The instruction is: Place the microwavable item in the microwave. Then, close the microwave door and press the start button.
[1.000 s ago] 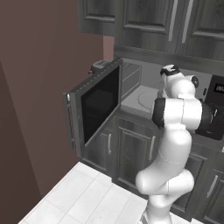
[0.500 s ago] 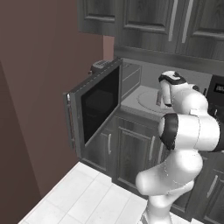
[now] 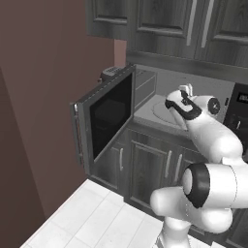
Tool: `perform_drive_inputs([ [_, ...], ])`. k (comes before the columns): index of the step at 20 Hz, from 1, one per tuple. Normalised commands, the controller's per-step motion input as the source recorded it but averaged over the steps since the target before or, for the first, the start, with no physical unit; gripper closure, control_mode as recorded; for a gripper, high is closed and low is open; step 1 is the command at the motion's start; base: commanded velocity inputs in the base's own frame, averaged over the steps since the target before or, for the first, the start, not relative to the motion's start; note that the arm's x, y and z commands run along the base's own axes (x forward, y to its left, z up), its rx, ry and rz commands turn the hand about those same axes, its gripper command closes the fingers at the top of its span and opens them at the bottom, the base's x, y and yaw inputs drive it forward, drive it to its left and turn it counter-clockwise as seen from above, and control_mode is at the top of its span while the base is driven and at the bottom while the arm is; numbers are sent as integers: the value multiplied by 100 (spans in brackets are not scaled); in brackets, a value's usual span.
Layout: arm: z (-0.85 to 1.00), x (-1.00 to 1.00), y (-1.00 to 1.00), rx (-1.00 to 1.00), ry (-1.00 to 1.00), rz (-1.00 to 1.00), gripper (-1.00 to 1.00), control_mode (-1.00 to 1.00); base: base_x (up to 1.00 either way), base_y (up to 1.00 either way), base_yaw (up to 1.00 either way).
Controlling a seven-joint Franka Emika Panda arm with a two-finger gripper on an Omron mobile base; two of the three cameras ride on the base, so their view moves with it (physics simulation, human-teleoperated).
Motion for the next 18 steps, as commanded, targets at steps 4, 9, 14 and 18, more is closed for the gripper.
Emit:
perform_drive_inputs([
  [4, 68, -70, 1, -22, 18, 0, -100, -100, 0, 0, 0],
  [9, 24, -27, 7, -14, 28, 0, -100, -100, 0, 0, 0],
  [14, 7, -25, -3, -3, -4, 0, -100, -100, 0, 0, 0],
  [18, 66, -88, 0, -17, -4, 0, -100, -100, 0, 0, 0],
])
